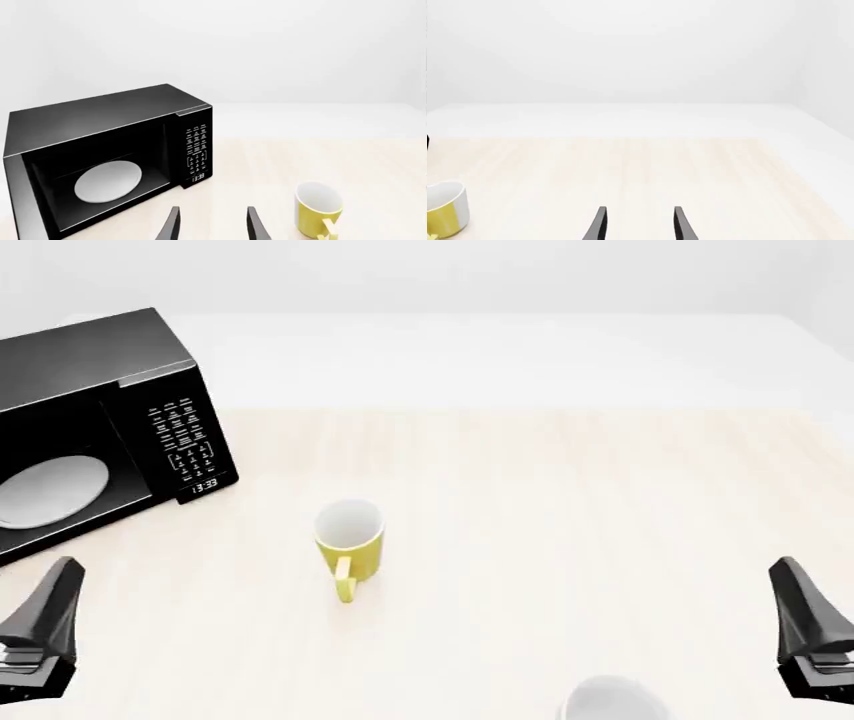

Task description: Put the yellow and white mug in the microwave and close it.

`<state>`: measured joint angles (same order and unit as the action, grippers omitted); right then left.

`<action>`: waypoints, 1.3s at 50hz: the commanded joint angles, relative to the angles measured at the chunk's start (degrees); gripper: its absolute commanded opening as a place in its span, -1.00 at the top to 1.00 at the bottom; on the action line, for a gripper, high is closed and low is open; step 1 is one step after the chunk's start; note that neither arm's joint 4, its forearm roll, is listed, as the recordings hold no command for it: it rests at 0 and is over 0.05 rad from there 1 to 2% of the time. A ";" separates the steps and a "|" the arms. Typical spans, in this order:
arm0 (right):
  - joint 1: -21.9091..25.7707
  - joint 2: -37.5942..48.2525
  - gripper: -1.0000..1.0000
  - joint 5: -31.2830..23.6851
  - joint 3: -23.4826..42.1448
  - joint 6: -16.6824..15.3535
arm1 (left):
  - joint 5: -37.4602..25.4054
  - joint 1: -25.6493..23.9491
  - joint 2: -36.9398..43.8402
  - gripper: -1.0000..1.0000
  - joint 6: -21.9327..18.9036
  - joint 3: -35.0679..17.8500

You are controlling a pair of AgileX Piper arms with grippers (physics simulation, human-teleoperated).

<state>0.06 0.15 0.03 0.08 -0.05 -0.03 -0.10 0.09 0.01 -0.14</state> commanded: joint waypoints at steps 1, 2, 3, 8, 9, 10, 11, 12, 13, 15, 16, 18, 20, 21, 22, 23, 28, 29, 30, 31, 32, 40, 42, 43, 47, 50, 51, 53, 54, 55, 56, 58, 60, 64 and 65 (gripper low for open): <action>-0.04 0.29 -1.00 0.07 0.17 0.05 | -0.08 -0.38 0.20 -1.00 -0.11 -0.18; 0.20 0.31 -1.00 0.07 0.16 -0.18 | -0.04 -0.45 0.24 -1.00 -0.25 -0.18; -0.03 0.27 -1.00 0.07 0.17 0.03 | 0.01 -0.56 0.17 -1.00 -0.65 -0.17; 0.13 0.31 -1.00 0.07 0.16 -0.11 | 0.08 -0.61 0.34 -1.00 -0.86 -0.18; 0.06 0.29 -1.00 0.07 0.16 -0.05 | 0.14 -0.54 0.39 -1.00 -0.97 -0.16; 0.16 0.30 -1.00 0.07 0.16 -0.15 | 0.52 -0.66 1.18 -1.00 -1.95 -0.06; 0.19 0.33 -1.00 0.07 0.16 -0.18 | 0.70 -0.72 1.36 -1.00 -2.84 -0.04; 0.19 0.33 -1.00 0.07 0.16 -0.18 | 0.72 -0.72 1.38 -1.00 -2.84 -0.04; 0.15 0.32 -1.00 0.07 0.16 -0.13 | 0.73 -0.72 1.57 -1.00 -2.71 -0.07; 0.17 0.32 -1.00 0.07 0.16 -0.14 | -0.02 -1.04 0.74 -1.00 -1.43 -0.37; 0.16 0.32 -1.00 0.07 0.16 -0.13 | -0.31 -1.26 0.69 -1.00 -1.80 -0.49; 0.17 0.33 -1.00 0.07 0.16 -0.14 | -0.91 -1.53 0.20 -1.00 -1.71 -0.88; 0.14 0.33 -1.00 0.07 0.16 -0.12 | -1.52 -2.71 0.28 -1.00 -2.10 -1.53; 0.15 0.32 -1.00 0.07 0.16 -0.13 | -2.19 -3.32 0.16 -1.00 -2.17 -1.99; 0.15 0.32 -1.00 0.07 0.16 -0.13 | -2.66 -3.90 0.09 -1.00 -2.24 -2.41; 0.15 0.32 -1.00 0.07 0.16 -0.13 | -3.18 -4.88 0.01 -1.00 -2.44 -3.05; 0.15 0.32 -1.00 0.07 0.16 -0.13 | -5.11 -6.91 -0.02 -1.00 -3.22 -4.63; 0.15 0.33 -1.00 0.07 0.16 -0.13 | -5.45 -7.19 -0.01 -1.00 -3.26 -4.77; 0.15 0.33 -1.00 0.07 0.16 -0.13 | -5.72 -7.44 -0.01 -1.00 -3.37 -4.96; 0.15 0.32 -1.00 0.07 0.16 -0.13 | -6.19 -7.78 -0.03 -1.00 -3.23 -5.38; 0.15 0.33 -1.00 0.07 0.16 -0.13 | -6.60 -8.06 -0.03 -1.00 -3.19 -5.70; 0.14 0.32 -1.00 0.07 0.16 -0.14 | -10.97 -10.75 0.46 -1.00 -2.61 -8.41; 0.14 0.32 -1.00 0.07 0.16 -0.13 | -11.74 -10.96 0.48 -1.00 -2.83 -9.10; 0.14 0.33 -1.00 0.07 0.16 -0.14 | -13.06 -11.64 0.72 -1.00 -2.82 -10.03; 0.14 0.33 -1.00 0.07 0.16 -0.13 | -15.20 -13.56 1.54 -1.00 -3.48 -11.47; 0.14 0.34 -1.00 0.07 0.16 -0.13 | -16.94 -14.25 2.70 -1.00 -2.80 -12.97; 0.14 0.34 -1.00 0.07 0.16 -0.13 | -17.36 -14.47 3.40 -1.00 -2.76 -13.38; 0.14 0.34 -1.00 0.07 0.16 -0.13 | -18.19 -14.93 3.41 -1.00 -2.81 -13.98; 0.14 0.34 -1.00 0.08 0.16 -0.14 | -18.54 -15.11 3.95 -1.00 -2.77 -14.37; 0.14 0.34 -1.00 0.08 0.16 -0.14 | -18.79 -15.18 4.10 -1.00 -2.64 -14.73; 0.14 0.34 -1.00 0.08 0.16 -0.13 | -18.81 -15.38 4.83 -1.00 -2.40 -15.00; 0.14 0.35 -1.00 0.08 0.16 -0.14 | -19.15 -16.98 5.82 -1.00 -2.76 -16.03; 0.13 0.35 -1.00 0.08 0.16 -0.14 | -19.18 -17.37 6.58 -1.00 -2.66 -16.48; 0.14 0.35 -1.00 0.08 0.16 -0.13 | -19.38 -18.62 8.93 -1.00 -1.61 -18.04; 0.13 0.35 -1.00 0.08 0.16 -0.13 | -19.41 -19.08 9.55 -1.00 -1.52 -18.32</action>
<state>0.20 0.49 0.11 0.24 -0.19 -17.42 -15.91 5.64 -2.29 -14.98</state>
